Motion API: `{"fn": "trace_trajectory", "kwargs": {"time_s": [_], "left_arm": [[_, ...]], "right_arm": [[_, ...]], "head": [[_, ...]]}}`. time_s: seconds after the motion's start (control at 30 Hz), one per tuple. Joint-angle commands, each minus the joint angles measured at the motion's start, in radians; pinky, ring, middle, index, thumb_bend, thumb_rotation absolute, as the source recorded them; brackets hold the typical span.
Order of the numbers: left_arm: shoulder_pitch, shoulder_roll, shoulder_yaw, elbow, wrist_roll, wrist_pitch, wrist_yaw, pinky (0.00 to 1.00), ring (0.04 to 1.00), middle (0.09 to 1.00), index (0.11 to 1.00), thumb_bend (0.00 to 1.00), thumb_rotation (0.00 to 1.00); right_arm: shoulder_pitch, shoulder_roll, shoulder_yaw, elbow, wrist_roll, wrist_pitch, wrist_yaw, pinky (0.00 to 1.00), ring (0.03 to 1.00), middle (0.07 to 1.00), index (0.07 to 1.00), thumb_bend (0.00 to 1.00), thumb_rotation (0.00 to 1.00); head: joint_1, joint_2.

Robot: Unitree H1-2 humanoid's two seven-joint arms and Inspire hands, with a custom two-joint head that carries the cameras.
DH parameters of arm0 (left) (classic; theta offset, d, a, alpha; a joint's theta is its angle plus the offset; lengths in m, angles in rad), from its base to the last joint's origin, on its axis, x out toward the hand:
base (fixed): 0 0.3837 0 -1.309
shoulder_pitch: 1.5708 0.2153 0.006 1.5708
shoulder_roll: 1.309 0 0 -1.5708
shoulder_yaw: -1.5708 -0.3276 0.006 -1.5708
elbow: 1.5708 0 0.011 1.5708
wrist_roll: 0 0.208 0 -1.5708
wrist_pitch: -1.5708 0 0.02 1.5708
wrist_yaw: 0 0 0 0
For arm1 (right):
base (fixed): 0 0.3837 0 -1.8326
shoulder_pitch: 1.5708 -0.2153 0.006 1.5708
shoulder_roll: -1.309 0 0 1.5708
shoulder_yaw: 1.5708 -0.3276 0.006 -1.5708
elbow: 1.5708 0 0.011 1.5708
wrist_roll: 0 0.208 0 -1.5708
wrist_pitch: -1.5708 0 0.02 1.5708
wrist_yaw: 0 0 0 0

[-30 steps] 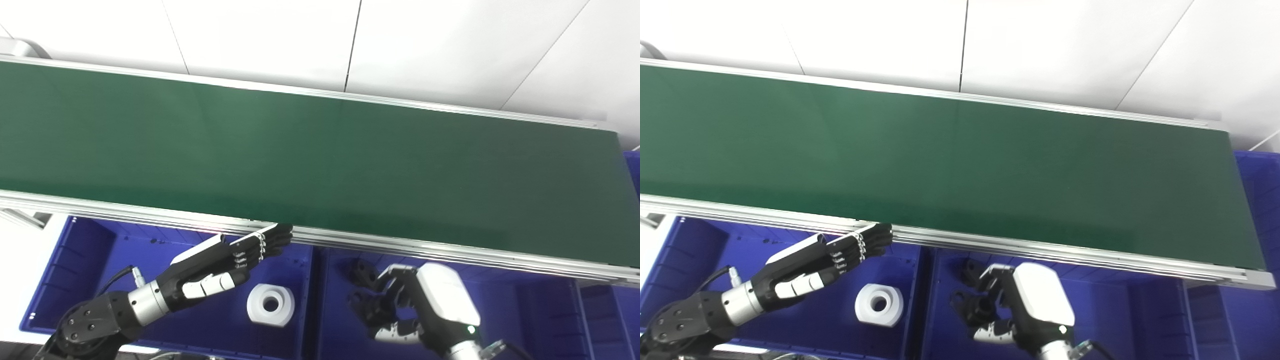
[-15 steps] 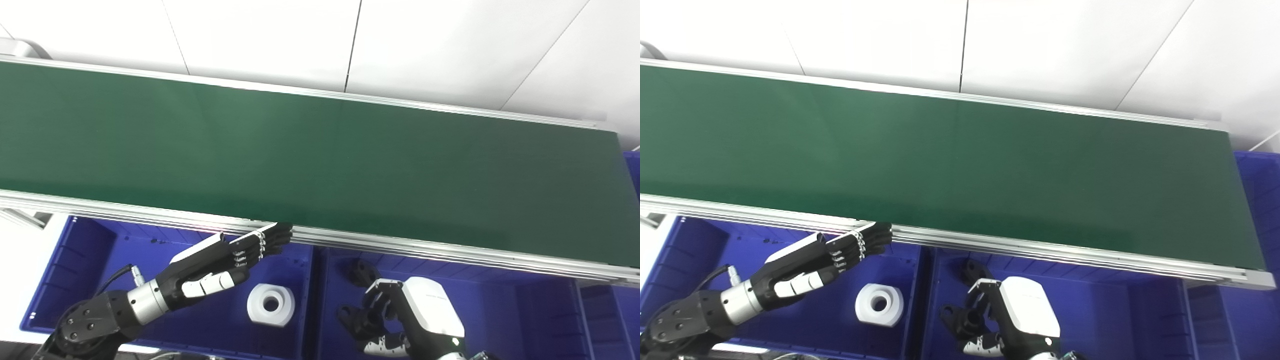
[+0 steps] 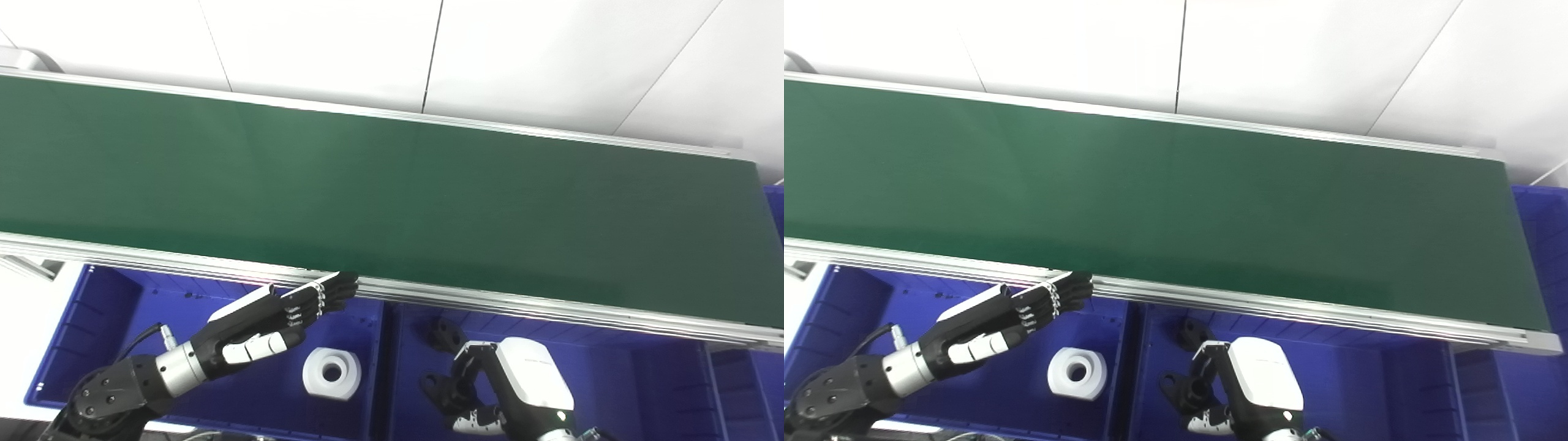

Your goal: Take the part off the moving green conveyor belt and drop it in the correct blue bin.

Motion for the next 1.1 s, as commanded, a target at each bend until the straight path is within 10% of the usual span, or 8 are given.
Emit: {"fn": "trace_trajectory", "kwargs": {"time_s": [0.0,0.17,0.37,0.67,1.07], "left_arm": [[-0.002,0.017,0.009,-0.021,-0.015,-0.023,-0.003,1.00,1.000,1.000,1.000,0.38,0.75],[-0.002,0.017,0.010,-0.025,-0.008,-0.021,0.001,1.00,1.000,1.000,1.000,0.39,0.75],[-0.005,0.019,0.010,-0.029,-0.010,-0.019,-0.001,1.00,1.000,1.000,1.000,0.40,0.75],[-0.004,0.022,0.011,-0.024,-0.013,-0.020,-0.005,1.00,1.000,1.000,1.000,0.41,0.75],[-0.002,0.019,0.010,-0.025,-0.016,-0.024,-0.006,1.00,1.000,1.000,1.000,0.40,0.74]], "right_arm": [[0.002,0.005,0.002,-0.021,-0.004,-0.010,-0.014,0.56,0.632,0.652,0.496,0.52,0.13],[0.005,0.008,0.003,-0.015,-0.008,-0.016,-0.034,0.63,0.678,0.692,0.496,0.52,0.13],[0.011,0.022,-0.006,-0.025,0.018,-0.005,-0.028,0.66,0.739,0.747,0.743,0.73,0.24],[0.014,0.025,-0.016,-0.026,0.018,0.009,0.007,0.67,0.747,0.758,0.773,0.85,0.38],[0.069,0.008,-0.046,-0.092,0.203,-0.072,-0.048,0.69,0.779,0.803,0.815,0.79,0.60]], "head": [[0.002,0.000],[0.006,-0.001],[0.006,0.001],[0.008,0.000],[0.006,0.002]]}}
